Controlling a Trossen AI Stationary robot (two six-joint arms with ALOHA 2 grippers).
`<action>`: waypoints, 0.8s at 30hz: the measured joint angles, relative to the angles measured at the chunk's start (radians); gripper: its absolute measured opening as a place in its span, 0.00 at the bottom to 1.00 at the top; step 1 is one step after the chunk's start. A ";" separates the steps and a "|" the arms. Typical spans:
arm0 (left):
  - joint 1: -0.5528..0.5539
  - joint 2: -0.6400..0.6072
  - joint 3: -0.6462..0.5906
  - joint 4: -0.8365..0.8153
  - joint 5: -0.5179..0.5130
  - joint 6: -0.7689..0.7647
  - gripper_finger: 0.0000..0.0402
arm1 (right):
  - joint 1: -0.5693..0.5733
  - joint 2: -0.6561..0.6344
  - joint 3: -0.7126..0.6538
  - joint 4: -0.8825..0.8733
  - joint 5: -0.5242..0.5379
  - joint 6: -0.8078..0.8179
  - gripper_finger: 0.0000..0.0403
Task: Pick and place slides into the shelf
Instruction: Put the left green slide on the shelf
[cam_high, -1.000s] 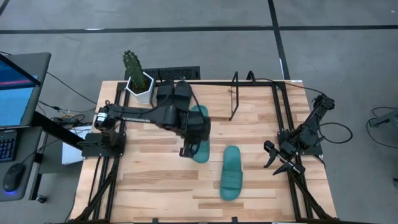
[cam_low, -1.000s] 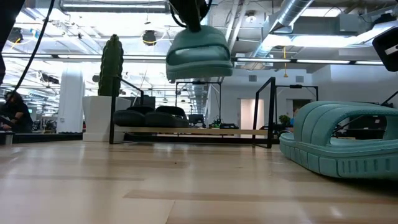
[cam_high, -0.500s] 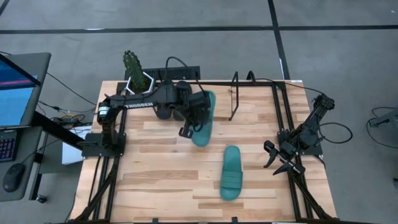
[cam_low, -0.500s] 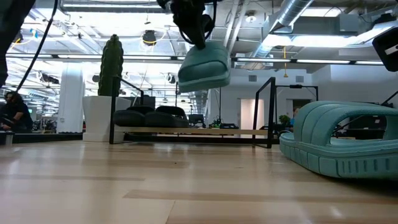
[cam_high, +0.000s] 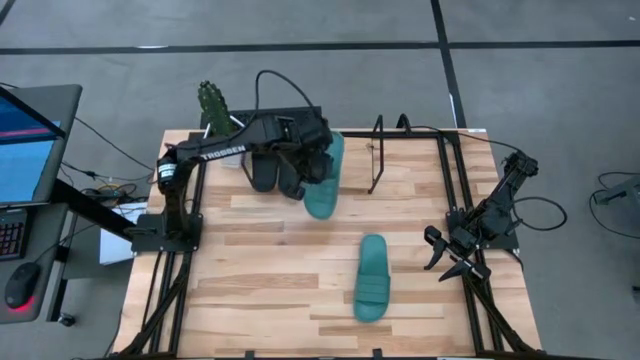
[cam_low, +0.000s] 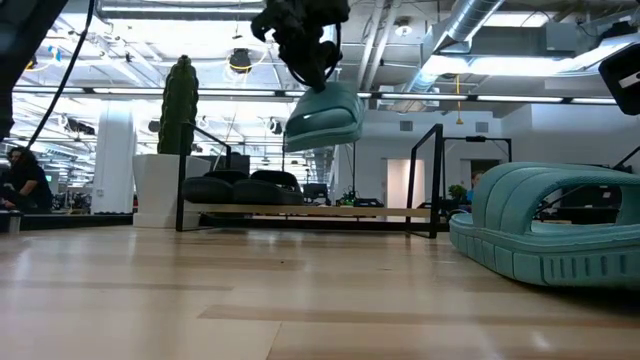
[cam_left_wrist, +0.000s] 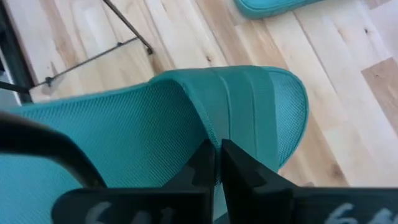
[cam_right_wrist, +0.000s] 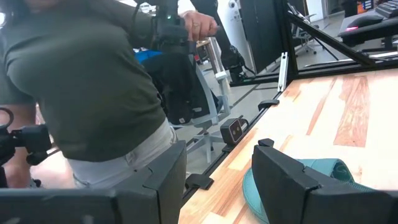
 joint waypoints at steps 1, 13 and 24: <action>0.010 0.000 0.000 0.006 0.009 0.009 0.00 | 0.000 0.000 0.000 0.000 0.000 0.000 0.42; 0.111 0.000 0.000 0.088 0.108 0.071 0.00 | 0.000 0.000 0.000 0.000 0.000 0.000 0.42; 0.199 0.000 -0.008 0.097 0.167 0.071 0.00 | 0.000 0.000 0.000 0.000 0.000 0.000 0.42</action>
